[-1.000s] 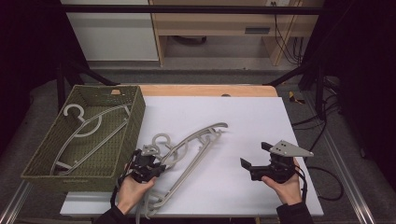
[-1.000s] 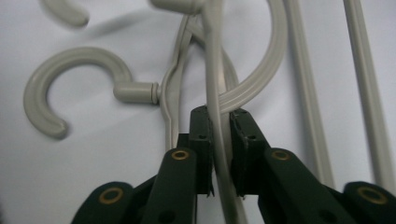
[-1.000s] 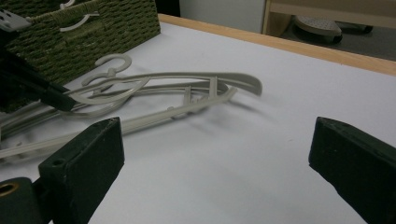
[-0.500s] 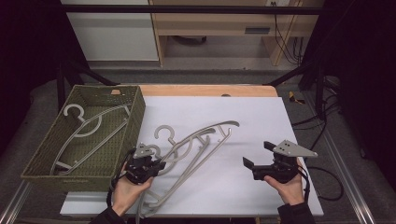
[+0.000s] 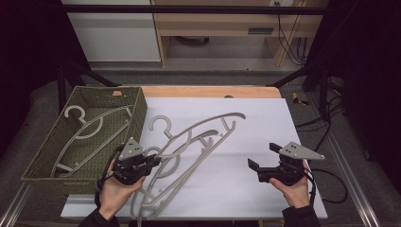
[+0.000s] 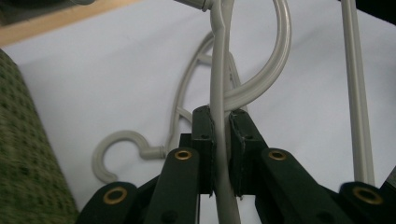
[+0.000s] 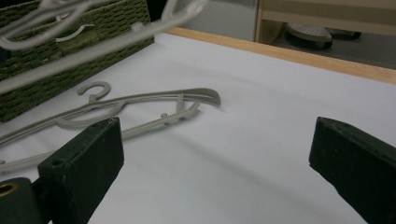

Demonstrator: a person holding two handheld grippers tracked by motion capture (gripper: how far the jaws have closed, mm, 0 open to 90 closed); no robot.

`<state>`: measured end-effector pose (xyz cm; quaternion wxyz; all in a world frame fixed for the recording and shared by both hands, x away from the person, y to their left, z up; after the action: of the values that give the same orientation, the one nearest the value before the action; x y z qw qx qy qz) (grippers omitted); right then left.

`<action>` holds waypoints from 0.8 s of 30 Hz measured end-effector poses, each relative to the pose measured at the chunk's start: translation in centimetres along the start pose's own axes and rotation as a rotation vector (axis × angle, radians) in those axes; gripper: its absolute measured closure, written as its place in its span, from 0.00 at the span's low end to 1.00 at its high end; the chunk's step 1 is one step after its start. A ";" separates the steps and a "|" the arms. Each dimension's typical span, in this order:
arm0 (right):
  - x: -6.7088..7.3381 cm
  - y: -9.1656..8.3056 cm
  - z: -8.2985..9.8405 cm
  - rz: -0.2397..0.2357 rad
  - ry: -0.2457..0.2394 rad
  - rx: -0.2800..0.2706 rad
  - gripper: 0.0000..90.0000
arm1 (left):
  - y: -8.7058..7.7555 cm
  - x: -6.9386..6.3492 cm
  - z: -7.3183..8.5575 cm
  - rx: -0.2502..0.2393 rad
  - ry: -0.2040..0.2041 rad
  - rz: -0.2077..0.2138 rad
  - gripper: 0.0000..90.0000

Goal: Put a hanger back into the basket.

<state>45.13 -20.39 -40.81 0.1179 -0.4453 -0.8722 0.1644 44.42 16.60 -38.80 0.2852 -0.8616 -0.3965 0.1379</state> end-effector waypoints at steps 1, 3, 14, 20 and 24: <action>0.0 -0.1 0.0 -0.002 0.000 -0.001 0.04 | -0.8 0.3 -0.9 -0.015 0.009 -0.015 0.91; -0.1 -0.2 0.0 -0.002 -0.002 -0.001 0.04 | -1.4 0.6 -1.6 -0.021 0.023 -0.026 0.91; -0.4 -0.4 -0.1 0.017 -0.002 -0.005 0.03 | -2.3 2.8 -4.5 0.004 0.067 -0.013 0.91; -0.5 -0.4 -0.1 0.025 0.003 -0.009 0.03 | -2.6 4.5 -5.3 0.020 0.085 -0.035 0.91; -0.5 -0.4 0.0 0.024 0.001 -0.004 0.03 | -3.5 6.5 -6.1 0.032 0.109 -0.092 0.91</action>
<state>45.15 -21.02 -40.64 0.1152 -0.4560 -0.8671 0.1639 49.31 21.02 -31.88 0.3260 -0.8440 -0.4176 0.0840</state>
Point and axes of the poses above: each handheld gripper's, and its own axes: y roughly forward along the jaws, z roughly out of its underside, x roughly to its left, the point moved 6 cm from there along y, roughly forward along the jaws, and after that the axes turned 1 degree about -y, right-handed, at the moved point
